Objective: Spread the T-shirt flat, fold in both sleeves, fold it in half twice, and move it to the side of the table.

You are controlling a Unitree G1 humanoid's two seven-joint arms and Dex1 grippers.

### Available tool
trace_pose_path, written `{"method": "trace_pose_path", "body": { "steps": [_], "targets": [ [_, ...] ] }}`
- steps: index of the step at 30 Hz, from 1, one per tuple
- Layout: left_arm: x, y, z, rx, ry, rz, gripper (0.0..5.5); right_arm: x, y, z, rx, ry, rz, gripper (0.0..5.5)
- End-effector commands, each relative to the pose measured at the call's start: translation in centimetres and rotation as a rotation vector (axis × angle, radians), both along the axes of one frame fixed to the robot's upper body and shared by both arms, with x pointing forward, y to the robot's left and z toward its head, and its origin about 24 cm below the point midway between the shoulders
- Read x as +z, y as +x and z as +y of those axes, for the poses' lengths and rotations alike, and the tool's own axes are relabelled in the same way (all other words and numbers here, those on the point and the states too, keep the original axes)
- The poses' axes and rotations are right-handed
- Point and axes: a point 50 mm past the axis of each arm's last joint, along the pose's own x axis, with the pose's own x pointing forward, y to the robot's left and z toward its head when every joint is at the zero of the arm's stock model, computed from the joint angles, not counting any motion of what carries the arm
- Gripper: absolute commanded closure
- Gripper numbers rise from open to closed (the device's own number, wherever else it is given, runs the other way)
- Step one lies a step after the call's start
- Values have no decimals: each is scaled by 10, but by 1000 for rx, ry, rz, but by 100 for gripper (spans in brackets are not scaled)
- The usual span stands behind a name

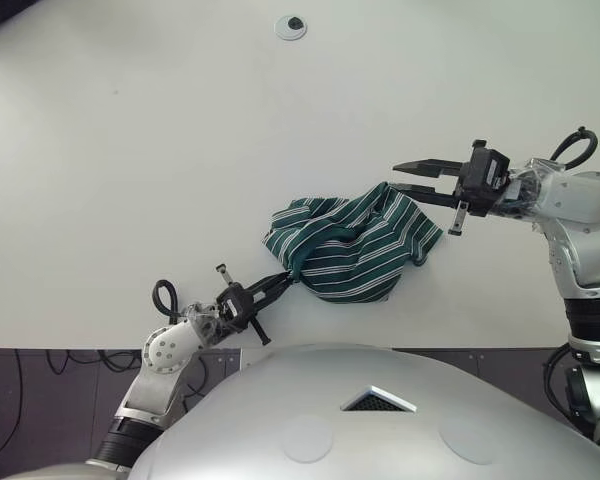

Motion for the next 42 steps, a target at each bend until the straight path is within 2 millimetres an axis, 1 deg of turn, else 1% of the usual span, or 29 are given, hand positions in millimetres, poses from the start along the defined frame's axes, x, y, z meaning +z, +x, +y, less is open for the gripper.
{"method": "trace_pose_path", "body": {
  "steps": [1,2,3,6,7,8,10,13,15,18,22,25,27,31,34,42],
  "targets": [
    [1,12,18,49,101,-57,548,2,2,-1,-12,5,-18,452],
    [6,17,22,62,116,-101,548,3,3,-1,-17,12,-24,452],
    [16,26,27,79,127,-171,548,4,5,0,-28,26,-33,452],
    [63,54,43,133,169,-422,548,8,11,3,-61,75,-47,452],
    [77,60,47,148,185,-484,548,8,10,4,-55,79,-42,452],
    [89,64,50,156,201,-531,548,8,9,5,-48,81,-39,452],
    [106,68,52,156,236,-596,548,8,7,7,-36,88,-35,452],
    [129,73,49,143,294,-670,548,7,7,12,-31,112,-31,452],
    [140,77,49,146,331,-699,548,3,3,17,-21,131,-13,452],
    [145,80,51,167,379,-691,548,-7,-11,25,17,144,22,452],
    [148,81,53,188,403,-662,548,-21,-20,37,24,129,-22,452],
    [148,80,52,184,410,-638,550,-24,-25,39,11,156,-41,421],
    [148,79,52,184,414,-627,550,-22,-26,39,13,185,-46,389],
    [149,77,52,196,410,-618,550,-28,-28,38,24,104,-133,328],
    [150,76,52,202,407,-617,550,-34,-25,39,18,60,-179,328],
    [154,75,51,211,388,-621,550,-47,-19,41,44,-40,-224,328]
  ]
}}
